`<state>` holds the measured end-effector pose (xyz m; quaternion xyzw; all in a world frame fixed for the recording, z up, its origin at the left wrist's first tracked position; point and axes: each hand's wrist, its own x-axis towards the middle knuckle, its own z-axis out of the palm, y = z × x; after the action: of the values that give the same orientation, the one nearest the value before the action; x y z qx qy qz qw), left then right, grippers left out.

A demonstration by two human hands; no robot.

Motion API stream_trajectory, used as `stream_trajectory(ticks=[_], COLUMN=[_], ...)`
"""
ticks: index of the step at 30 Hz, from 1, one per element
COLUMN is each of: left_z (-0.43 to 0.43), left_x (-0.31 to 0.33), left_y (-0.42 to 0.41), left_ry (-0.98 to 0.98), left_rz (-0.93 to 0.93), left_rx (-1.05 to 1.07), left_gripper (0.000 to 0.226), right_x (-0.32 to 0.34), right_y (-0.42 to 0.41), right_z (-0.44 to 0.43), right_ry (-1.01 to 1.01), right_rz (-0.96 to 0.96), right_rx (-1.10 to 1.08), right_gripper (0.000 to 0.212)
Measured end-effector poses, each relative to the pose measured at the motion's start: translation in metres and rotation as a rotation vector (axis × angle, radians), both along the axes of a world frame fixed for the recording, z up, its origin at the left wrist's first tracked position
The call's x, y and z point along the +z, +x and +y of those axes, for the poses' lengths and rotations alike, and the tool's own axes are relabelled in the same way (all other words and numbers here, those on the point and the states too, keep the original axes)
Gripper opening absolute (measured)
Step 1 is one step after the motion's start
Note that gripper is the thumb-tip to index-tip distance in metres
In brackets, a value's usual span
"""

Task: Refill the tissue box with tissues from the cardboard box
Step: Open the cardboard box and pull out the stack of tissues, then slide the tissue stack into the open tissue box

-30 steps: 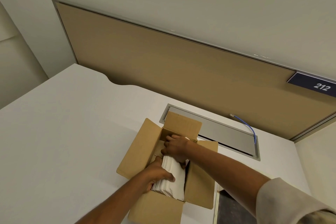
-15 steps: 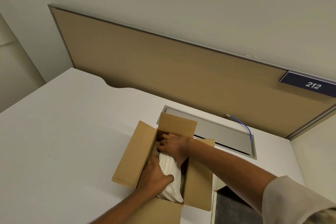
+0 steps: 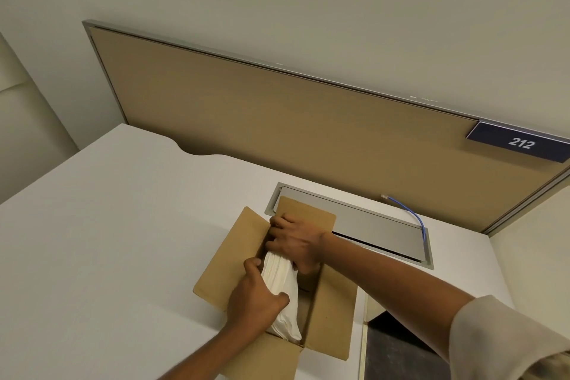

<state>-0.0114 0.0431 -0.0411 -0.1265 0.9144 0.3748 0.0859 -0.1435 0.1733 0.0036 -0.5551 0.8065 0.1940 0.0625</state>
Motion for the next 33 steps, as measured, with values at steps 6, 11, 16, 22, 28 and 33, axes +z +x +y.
stream_trajectory(ticks=[6,11,16,22,28,33], left_z=[-0.011,-0.023,-0.027,0.006,0.065,0.12], left_x=[0.029,0.06,0.084,0.106,0.113,0.092], left_y=[0.001,0.003,0.007,0.018,0.026,0.033], left_ry=[-0.009,0.026,0.081,0.239,0.319,0.284], left_rz=[0.046,0.106,0.189,0.244,0.21,0.084], left_rx=[-0.094,-0.199,-0.311,-0.356,-0.408,-0.447], left_gripper=[0.079,0.076,0.066,0.051,0.033,0.027], right_x=[0.026,0.062,0.095,0.109,0.096,0.064], right_y=[0.003,0.015,0.046,0.1,0.159,0.201], right_z=[0.012,0.046,0.088,0.149,0.216,0.264], right_ry=[-0.117,-0.233,-0.331,-0.514,-0.695,-0.751], right_rz=[0.034,-0.056,-0.174,-0.257,-0.327,-0.418], right_rx=[-0.042,-0.126,-0.238,-0.454,-0.702,-0.961], right_gripper=[0.084,0.083,0.065,0.053,0.039,0.035])
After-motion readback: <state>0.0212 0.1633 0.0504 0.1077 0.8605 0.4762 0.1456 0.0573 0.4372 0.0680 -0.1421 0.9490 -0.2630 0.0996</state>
